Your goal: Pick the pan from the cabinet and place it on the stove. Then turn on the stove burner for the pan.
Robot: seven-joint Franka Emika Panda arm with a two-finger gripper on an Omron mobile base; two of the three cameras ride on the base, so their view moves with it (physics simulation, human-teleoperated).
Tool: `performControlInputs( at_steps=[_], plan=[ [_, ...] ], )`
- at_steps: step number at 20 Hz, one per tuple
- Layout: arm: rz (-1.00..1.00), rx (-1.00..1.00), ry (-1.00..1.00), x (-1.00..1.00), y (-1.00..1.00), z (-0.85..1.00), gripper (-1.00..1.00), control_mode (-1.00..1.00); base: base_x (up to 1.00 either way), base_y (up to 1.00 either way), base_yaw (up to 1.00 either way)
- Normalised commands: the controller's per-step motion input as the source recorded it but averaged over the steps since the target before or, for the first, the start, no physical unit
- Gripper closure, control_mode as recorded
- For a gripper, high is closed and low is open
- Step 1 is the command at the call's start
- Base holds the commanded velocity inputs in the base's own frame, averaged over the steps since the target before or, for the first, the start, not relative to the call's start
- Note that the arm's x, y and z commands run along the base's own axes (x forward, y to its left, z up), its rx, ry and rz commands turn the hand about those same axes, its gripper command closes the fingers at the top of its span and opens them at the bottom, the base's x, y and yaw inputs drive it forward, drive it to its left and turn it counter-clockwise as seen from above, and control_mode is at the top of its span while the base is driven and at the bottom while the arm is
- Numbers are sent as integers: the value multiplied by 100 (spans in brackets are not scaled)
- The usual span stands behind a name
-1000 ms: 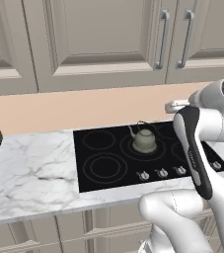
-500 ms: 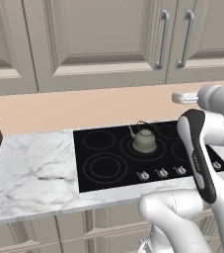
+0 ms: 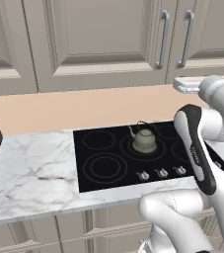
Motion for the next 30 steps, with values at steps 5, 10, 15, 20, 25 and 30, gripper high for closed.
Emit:
performControlInputs(
  at_steps=[5,10,15,20,25,30],
  plan=[
    [1,0,-22,22,-1,44,-100,-100,0,0,0],
    [1,0,-17,35,0,40,-100,-100,0,0,0],
    [0,-2,-8,36,-9,32,-100,-100,0,0,0],
    [0,-3,0,41,-10,7,-100,-100,0,0,0],
    [0,-1,0,35,-7,1,-100,-100,0,0,0],
    [1,0,1,38,-2,0,-100,-100,0,0,0]
  ],
)
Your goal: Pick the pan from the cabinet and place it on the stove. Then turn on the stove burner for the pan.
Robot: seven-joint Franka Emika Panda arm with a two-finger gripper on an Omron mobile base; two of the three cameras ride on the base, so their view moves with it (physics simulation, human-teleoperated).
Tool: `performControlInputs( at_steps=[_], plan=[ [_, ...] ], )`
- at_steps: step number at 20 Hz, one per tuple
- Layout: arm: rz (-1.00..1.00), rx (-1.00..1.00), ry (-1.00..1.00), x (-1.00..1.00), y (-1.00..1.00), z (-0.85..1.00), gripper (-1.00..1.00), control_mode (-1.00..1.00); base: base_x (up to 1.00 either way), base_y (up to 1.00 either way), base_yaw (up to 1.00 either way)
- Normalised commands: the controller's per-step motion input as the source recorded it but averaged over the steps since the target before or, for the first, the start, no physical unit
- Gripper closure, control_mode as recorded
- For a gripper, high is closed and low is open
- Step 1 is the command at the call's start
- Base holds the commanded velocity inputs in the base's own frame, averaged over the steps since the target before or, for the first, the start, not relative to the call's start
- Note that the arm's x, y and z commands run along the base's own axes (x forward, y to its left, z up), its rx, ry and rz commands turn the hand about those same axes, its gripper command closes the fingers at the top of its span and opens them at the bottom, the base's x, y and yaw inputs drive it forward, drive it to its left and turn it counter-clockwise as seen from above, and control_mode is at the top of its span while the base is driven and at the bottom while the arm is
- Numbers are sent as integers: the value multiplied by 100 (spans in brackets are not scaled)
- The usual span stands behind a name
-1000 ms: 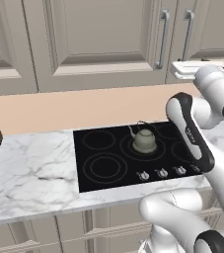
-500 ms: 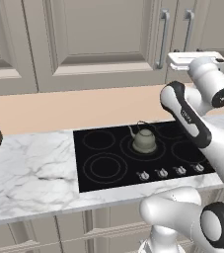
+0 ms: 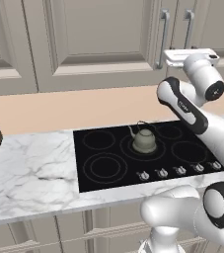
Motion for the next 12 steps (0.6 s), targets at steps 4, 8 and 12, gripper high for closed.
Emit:
performControlInputs(
  at_steps=[4,8,12],
  plan=[
    [2,0,0,40,0,0,-100,-100,0,0,0],
    [3,0,3,40,0,0,100,-100,0,0,0],
    [1,0,5,37,0,0,100,-100,0,0,0]
  ],
)
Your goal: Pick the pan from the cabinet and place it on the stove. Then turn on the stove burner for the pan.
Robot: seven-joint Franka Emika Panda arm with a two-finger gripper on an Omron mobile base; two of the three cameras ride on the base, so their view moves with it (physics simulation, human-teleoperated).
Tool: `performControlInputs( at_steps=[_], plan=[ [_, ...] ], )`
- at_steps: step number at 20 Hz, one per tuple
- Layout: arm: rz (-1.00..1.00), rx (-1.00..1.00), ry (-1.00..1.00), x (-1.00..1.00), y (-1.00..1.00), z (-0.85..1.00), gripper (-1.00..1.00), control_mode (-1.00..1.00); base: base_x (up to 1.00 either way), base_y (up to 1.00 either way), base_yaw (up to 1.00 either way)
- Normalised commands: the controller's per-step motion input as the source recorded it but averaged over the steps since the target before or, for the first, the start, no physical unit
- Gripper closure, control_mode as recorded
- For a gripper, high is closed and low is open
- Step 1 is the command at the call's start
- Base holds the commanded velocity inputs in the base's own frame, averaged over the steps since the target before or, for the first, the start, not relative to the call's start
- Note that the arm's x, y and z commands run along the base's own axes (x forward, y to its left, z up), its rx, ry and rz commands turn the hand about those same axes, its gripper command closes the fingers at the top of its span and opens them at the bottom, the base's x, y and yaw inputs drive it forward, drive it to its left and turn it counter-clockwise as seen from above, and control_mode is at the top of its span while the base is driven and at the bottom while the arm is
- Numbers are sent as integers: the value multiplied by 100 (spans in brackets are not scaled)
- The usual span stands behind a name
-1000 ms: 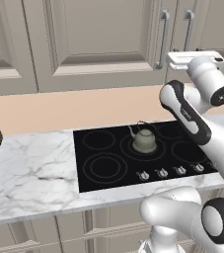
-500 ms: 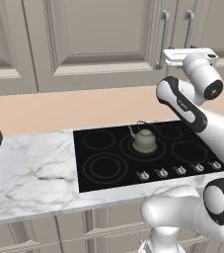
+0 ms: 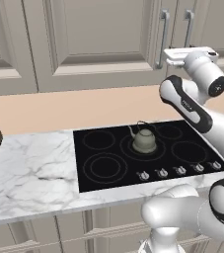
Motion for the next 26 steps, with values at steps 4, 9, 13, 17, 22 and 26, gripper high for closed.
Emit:
performControlInputs(
  at_steps=[4,9,13,17,22,26],
  plan=[
    [0,0,6,13,0,0,100,-100,0,0,0],
    [0,-1,7,0,7,-6,100,-100,0,0,0],
    [0,-8,9,1,20,-12,100,-100,0,0,0],
    [0,-7,13,0,21,-6,100,-100,0,0,0],
    [0,-2,5,-27,-10,-2,100,-100,0,0,0],
    [0,0,1,-57,-56,-1,100,-100,0,0,0]
  ],
)
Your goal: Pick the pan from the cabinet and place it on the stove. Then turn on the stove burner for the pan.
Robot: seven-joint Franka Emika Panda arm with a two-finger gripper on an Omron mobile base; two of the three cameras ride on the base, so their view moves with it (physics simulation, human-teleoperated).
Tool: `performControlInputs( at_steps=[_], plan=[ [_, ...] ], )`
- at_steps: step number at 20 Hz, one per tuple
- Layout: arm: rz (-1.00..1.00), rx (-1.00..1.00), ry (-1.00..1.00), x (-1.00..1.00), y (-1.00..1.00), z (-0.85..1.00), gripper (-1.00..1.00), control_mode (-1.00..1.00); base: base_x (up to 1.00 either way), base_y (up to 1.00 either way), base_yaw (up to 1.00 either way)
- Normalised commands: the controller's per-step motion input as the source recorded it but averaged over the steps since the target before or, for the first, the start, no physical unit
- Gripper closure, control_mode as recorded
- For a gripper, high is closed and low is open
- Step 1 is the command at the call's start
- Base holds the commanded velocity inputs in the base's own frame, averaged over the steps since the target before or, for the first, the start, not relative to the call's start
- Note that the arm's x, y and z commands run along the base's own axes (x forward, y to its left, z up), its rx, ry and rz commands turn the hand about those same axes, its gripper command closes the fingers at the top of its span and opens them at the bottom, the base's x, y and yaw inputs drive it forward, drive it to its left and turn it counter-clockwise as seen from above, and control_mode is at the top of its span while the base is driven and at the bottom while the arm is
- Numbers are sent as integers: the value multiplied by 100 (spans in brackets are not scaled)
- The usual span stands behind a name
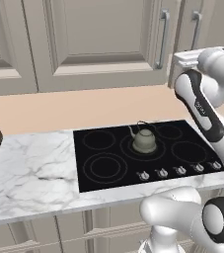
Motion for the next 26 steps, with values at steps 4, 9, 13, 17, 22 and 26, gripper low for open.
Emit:
performControlInputs(
  at_steps=[4,9,13,17,22,26],
  plan=[
    [0,0,2,-65,-73,-10,100,-100,0,0,0],
    [0,0,3,-74,-80,-11,100,-100,0,0,0],
    [0,0,5,-84,-80,-17,100,-100,0,0,0],
    [0,0,3,-91,-82,-18,100,-100,0,0,0],
    [0,1,3,-88,-87,-19,100,-100,0,0,0],
    [0,1,4,-78,-79,-22,-100,-100,0,0,0]
  ],
)
